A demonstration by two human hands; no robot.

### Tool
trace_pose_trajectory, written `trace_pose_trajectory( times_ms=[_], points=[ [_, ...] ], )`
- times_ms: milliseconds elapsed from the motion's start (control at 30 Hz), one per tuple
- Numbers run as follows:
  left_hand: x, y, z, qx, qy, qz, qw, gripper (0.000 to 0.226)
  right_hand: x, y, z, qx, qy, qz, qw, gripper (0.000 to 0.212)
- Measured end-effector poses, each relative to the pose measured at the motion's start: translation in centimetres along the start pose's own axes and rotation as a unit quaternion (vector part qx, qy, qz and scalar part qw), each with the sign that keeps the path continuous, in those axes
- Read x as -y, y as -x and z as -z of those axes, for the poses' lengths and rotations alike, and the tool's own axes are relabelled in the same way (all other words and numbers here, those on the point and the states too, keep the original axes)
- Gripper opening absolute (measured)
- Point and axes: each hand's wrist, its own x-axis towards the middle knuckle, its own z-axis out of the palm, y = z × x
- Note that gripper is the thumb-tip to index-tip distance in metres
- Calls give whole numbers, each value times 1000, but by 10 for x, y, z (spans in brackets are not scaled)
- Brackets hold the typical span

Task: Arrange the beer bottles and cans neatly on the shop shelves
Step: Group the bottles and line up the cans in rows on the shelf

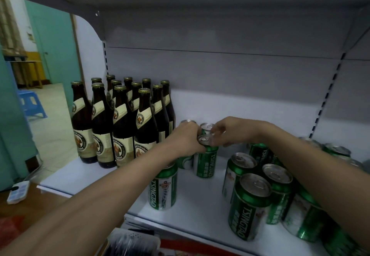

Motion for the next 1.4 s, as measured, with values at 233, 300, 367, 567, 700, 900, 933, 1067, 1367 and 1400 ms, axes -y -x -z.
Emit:
trace_pose_trajectory(
  times_ms=[233, 300, 367, 567, 700, 900, 933, 1067, 1367, 1400],
  points=[
    [-6, -4, -5, 17, -13, 19, 1000, 22, -5, -1, -19, -62, 81, 38, 994, 32],
    [-10, -3, -5, 21, -23, 19, 999, 21, -4, -1, -21, -66, 73, 29, 995, 32],
    [-11, -2, -4, 24, -12, 17, 1000, 22, -2, 1, -22, -70, 53, 24, 996, 30],
    [-6, 3, 6, 46, 168, 68, 982, 25, 2, 12, -20, -89, -5, 33, 996, 29],
    [-5, 9, 27, 18, 279, 76, 957, 44, 15, 27, -11, -139, -66, 72, 985, 27],
    [-13, 21, 74, -75, 295, -12, 953, 40, 44, 55, 6, -180, -249, 128, 943, 25],
    [-13, 23, 79, -96, 289, -29, 952, 40, 49, 57, 8, -182, -268, 135, 936, 22],
    [-8, 42, 97, -133, 290, -75, 945, 56, 72, 65, 12, -191, -308, 163, 918, 26],
    [35, 91, 113, -190, 254, -29, 948, 71, 134, 54, -32, -195, -301, 187, 915, 22],
    [43, 97, 114, -200, 257, -23, 945, 70, 142, 51, -38, -195, -305, 188, 913, 22]
  ],
)
